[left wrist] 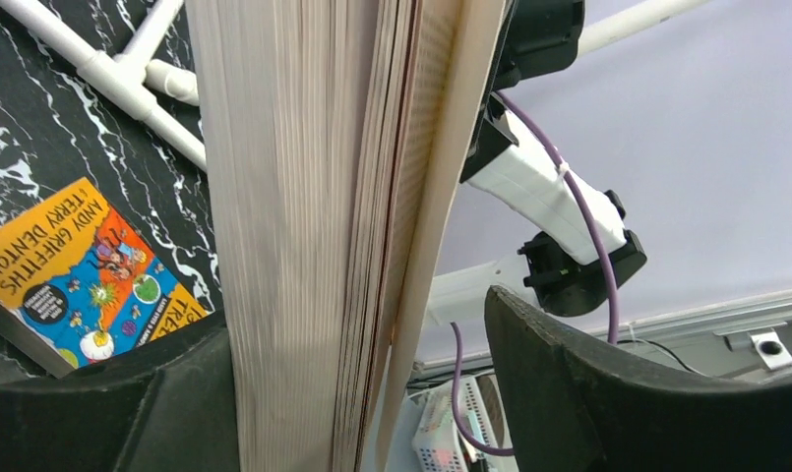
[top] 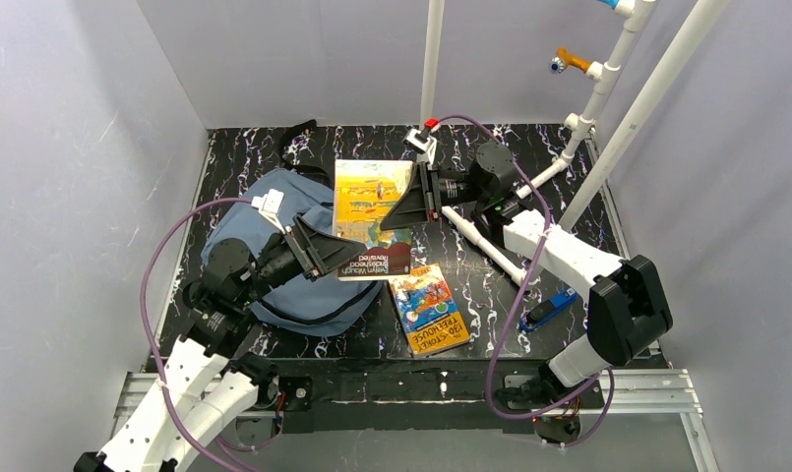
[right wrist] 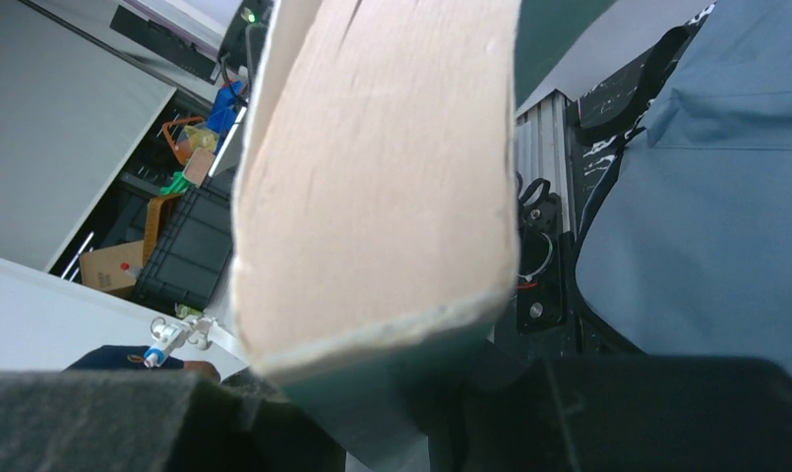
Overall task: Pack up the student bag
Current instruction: Pick up the book from the center of the board.
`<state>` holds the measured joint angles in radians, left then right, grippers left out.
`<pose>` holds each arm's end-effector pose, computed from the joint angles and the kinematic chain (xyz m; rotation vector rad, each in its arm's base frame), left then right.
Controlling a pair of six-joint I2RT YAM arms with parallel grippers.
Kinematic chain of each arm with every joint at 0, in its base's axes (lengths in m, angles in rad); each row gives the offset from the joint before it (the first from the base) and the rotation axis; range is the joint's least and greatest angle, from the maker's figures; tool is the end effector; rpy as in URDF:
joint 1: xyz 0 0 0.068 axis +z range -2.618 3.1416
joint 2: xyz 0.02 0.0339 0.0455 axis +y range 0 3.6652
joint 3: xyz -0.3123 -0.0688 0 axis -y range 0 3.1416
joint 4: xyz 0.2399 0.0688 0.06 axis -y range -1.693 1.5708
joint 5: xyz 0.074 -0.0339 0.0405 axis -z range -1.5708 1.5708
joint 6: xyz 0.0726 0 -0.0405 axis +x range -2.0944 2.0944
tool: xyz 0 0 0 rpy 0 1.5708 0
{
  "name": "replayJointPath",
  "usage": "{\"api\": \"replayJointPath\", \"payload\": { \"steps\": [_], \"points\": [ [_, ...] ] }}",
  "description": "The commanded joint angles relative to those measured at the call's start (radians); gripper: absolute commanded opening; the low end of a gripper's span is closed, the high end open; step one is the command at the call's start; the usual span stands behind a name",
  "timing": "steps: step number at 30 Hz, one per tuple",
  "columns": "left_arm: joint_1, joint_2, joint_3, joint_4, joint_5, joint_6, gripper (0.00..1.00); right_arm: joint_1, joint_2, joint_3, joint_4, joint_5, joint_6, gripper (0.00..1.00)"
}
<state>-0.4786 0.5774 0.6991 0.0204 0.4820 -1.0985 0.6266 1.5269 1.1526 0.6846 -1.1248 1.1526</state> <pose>0.0964 -0.0879 0.3922 -0.0563 1.6670 -1.5908 0.2466 0.2594 0.4258 -0.8064 1.6712 2.0524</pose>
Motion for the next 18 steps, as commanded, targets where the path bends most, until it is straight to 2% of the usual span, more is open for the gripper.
{"api": "replayJointPath", "payload": {
  "steps": [1, 7, 10, 14, 16, 18],
  "points": [
    [0.005, 0.037, 0.08, 0.016, 0.003, 0.08, 0.71, 0.0, -0.04, 0.0, 0.027, -0.042, -0.043, 0.01],
    [0.008, 0.058, 0.09, 0.03, 0.01, 0.087, 0.59, 0.01, -0.032, 0.065, -0.259, -0.026, -0.272, 0.01],
    [0.008, 0.078, 0.09, 0.023, 0.009, 0.113, 0.53, 0.032, -0.012, 0.098, -0.34, -0.029, -0.339, 0.01],
    [0.007, 0.095, 0.092, 0.004, -0.061, 0.175, 0.4, 0.039, 0.016, 0.14, -0.486, -0.02, -0.445, 0.01],
    [0.008, 0.104, 0.083, 0.022, -0.08, 0.185, 0.26, 0.039, 0.019, 0.152, -0.555, -0.016, -0.489, 0.03],
    [0.009, 0.114, 0.089, 0.025, -0.102, 0.2, 0.1, 0.039, 0.017, 0.15, -0.566, 0.0, -0.494, 0.11]
  ]
}}
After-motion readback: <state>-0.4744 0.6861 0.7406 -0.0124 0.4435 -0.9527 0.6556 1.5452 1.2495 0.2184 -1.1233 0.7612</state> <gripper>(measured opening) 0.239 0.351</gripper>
